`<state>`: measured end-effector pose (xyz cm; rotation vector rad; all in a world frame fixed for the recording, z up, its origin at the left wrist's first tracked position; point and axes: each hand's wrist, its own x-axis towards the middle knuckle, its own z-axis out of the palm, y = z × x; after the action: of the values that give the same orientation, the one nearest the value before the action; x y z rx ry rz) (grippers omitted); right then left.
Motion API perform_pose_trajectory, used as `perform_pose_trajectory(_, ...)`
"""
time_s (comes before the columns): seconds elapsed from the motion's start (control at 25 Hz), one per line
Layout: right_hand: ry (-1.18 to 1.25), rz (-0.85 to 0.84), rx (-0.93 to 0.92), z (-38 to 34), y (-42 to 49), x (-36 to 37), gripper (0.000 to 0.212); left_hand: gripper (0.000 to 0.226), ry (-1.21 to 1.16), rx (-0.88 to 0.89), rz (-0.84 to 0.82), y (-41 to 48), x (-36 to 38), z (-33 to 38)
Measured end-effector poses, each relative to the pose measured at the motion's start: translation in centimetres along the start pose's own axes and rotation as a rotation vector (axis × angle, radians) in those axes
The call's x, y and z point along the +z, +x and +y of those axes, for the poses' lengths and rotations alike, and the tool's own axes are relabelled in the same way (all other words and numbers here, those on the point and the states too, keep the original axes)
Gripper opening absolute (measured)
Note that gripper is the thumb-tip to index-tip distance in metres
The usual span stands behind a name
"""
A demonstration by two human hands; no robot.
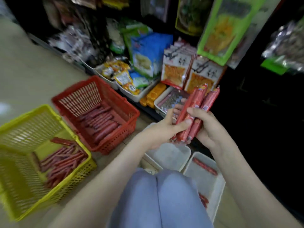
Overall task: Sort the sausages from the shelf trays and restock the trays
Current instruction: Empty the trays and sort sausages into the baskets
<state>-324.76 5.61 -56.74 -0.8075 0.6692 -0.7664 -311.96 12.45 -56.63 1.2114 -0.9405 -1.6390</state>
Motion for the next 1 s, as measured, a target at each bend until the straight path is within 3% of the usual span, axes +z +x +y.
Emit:
perform_pose_trajectory(0.08,-0.016,-0.091,0.018,-0.2,-1.2,3.1,0.064,0.025,-0.051,0.05,0.048,-3.7,-0.5,1.1)
perform_pose_trajectory(0.16,-0.042,-0.15,0.058,0.1,-2.4,5.7,0.071,0.012,-0.019,0.112,0.082,-7.1,-1.3,1.7)
perform_pose_trajectory(0.56,-0.168,-0.238,0.029,2.9,-4.8,16.3,0.024,0.007,0.07,0.247,0.352,-16.2,-5.9,2.5)
perform_pose_trajectory(0.72,-0.163,-0.257,0.053,4.0,-4.2,17.7,0.031,0.031,0.035,0.272,0.473,-16.9,-7.4,1.5)
perform_pose_trajectory(1.0,-0.196,-0.221,0.113,6.2,-2.4,19.8,0.016,0.034,-0.181,0.253,0.483,-17.7,-10.3,0.2)
